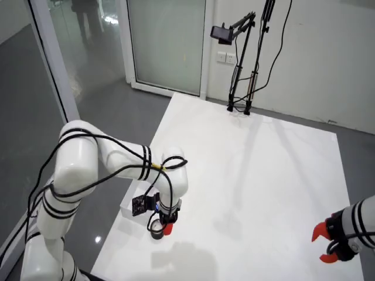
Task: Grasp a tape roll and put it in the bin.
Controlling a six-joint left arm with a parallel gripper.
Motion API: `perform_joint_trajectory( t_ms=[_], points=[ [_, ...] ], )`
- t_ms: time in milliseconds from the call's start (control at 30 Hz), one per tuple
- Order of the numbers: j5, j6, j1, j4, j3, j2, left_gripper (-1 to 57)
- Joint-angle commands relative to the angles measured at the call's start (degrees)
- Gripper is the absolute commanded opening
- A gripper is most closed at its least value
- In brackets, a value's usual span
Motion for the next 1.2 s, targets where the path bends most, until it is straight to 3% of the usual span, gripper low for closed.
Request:
perform_joint_trajectory(
  t_ms=[33, 1200],
  points=[
    [-4.1, -3.7, 4.8, 0.6, 0.1, 9.0, 22.7],
    [-9.8, -5.0, 9.1, 0.7, 0.7, 18.0, 22.6]
  ],
)
